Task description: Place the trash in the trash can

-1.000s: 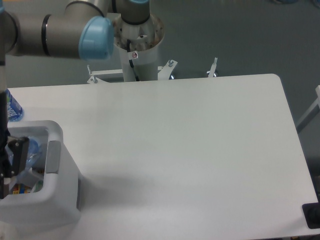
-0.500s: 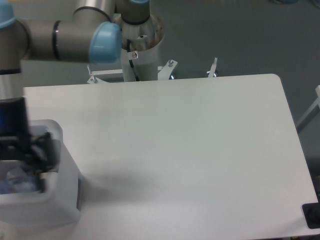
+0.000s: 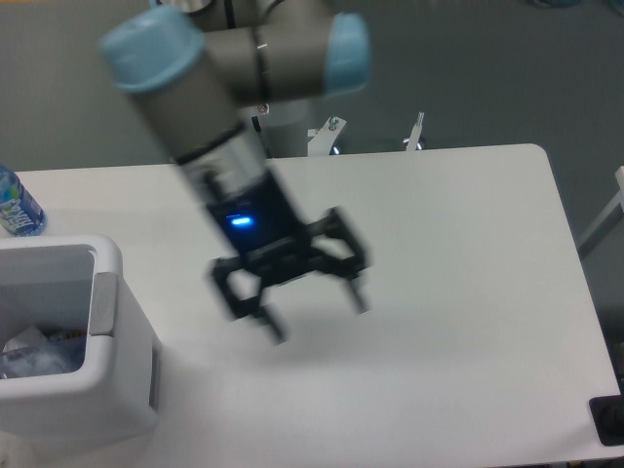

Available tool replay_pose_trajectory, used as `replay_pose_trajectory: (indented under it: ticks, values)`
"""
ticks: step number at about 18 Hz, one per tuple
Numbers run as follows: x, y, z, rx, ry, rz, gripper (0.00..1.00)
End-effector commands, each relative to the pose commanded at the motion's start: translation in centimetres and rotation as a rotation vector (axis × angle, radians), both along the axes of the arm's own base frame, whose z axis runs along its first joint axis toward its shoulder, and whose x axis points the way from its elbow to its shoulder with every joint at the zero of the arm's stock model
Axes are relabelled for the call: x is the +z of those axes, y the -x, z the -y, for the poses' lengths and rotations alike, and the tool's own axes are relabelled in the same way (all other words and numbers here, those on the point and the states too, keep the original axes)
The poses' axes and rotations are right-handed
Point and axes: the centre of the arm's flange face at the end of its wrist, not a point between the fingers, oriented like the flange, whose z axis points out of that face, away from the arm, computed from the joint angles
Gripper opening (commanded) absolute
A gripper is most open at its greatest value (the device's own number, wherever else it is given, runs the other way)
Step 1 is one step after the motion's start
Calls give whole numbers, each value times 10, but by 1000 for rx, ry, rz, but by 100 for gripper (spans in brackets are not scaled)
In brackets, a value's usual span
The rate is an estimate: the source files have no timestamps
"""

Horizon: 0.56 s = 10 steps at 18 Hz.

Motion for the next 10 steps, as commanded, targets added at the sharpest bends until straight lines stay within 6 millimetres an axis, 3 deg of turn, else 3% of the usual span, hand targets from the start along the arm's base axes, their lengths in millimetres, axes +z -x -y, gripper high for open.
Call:
replay_pose_trajectory:
  ticks: [2,5,10]
  values:
    - [2,33,38,-35,106,19,100]
    - [0,61,64,-54,141,38,100]
    - [5,83,100,-98,172,92,100]
